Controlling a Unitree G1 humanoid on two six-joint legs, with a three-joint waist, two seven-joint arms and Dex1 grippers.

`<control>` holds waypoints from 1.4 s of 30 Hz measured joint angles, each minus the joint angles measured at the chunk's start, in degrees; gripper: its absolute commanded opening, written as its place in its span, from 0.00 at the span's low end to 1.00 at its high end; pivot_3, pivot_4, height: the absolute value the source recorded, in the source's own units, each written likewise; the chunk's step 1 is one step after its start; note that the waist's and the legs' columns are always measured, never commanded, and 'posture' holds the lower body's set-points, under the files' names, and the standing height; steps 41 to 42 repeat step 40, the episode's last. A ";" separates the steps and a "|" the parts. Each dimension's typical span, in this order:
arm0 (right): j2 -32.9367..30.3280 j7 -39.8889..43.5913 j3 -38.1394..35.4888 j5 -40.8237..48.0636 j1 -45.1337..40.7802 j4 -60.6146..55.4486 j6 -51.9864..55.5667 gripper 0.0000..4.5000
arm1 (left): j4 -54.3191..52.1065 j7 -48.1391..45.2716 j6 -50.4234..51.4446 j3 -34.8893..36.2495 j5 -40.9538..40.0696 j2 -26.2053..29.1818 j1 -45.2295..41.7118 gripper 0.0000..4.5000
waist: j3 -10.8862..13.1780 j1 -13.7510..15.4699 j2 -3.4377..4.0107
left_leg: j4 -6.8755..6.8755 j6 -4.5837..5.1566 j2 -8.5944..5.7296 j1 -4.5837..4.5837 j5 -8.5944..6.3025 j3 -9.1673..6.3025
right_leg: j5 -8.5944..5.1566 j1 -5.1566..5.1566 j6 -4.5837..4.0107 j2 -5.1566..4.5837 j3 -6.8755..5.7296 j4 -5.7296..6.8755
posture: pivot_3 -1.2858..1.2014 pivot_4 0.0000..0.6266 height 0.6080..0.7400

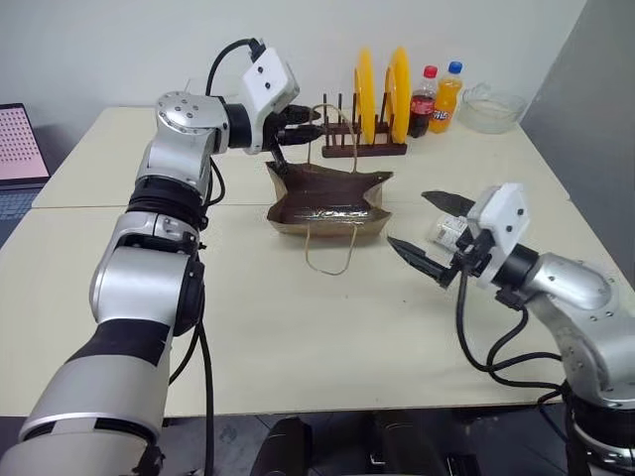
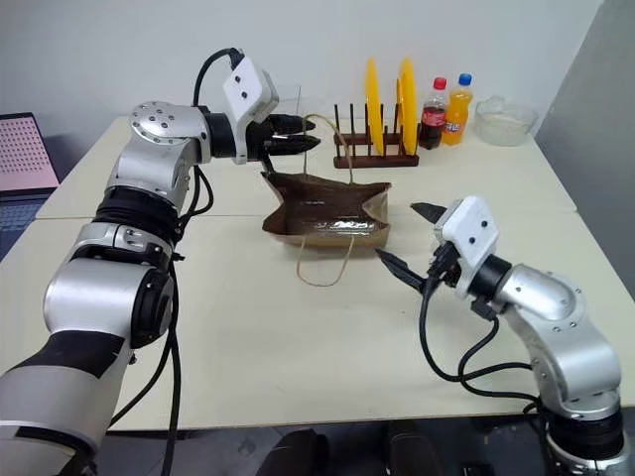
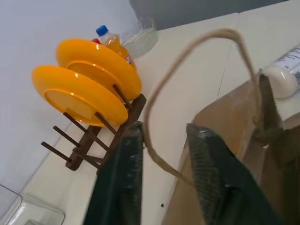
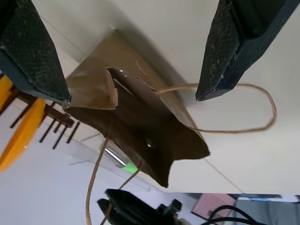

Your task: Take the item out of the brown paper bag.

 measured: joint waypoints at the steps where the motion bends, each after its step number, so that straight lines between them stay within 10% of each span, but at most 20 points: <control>1: 0.18 -0.46 0.99 -0.84 0.00 0.27 -0.57 1.00 | 0.05 -0.03 -0.42 -0.05 0.23 0.02 -0.01 0.62 | 0.00 0.00 0.00 | 0.00 0.00 0.00 0.00 0.00 -0.01 | 0.00 0.00 0.00 0.00 -0.01 0.00 | 0.52 0.24 1.00; 6: -0.18 -1.08 3.82 -2.80 0.00 2.53 -2.58 1.00 | 0.61 0.21 -2.13 -0.08 1.31 0.66 -0.03 0.98 | 0.00 -0.02 0.00 | -0.01 0.00 0.01 0.00 0.00 0.00 | 0.00 0.00 0.00 0.01 0.00 0.00 | 0.52 0.24 1.00; 16: 1.41 -4.92 4.37 -7.31 -0.62 6.21 -7.81 1.00 | -4.61 1.24 -2.16 2.09 0.65 5.74 4.35 0.98 | 0.00 -0.08 0.00 | -0.01 0.00 0.02 0.01 0.00 -0.01 | 0.00 -0.01 0.00 0.01 0.00 0.01 | 0.52 0.24 1.00; 22: 4.28 -8.41 4.26 -10.60 3.94 7.20 -14.34 1.00 | -28.00 9.22 9.95 11.35 -6.42 7.48 19.75 0.98 | -0.02 -0.15 0.02 | -0.03 -0.09 0.04 0.00 0.05 -0.05 | 0.01 -0.02 -0.02 -0.01 0.05 0.00 | 0.52 0.24 1.00; 31: 11.22 -16.91 2.64 -14.56 13.47 11.47 -21.46 1.00 | -73.60 32.47 24.99 17.45 -8.62 -6.89 66.39 0.98 | -0.28 0.48 0.00 | -0.01 -0.03 0.03 0.12 0.00 -0.07 | 0.03 0.10 -0.04 -0.04 0.11 -0.03 | 0.52 0.24 1.00; 42: 13.07 -17.36 0.93 -14.11 16.19 15.95 -26.88 1.00 | -82.16 45.56 25.55 14.07 -4.91 -15.44 77.40 0.98 | -0.29 1.41 0.01 | -0.17 0.04 0.04 1.45 -0.05 -0.11 | -0.23 1.50 0.27 0.02 0.05 -0.33 | 0.52 0.24 1.00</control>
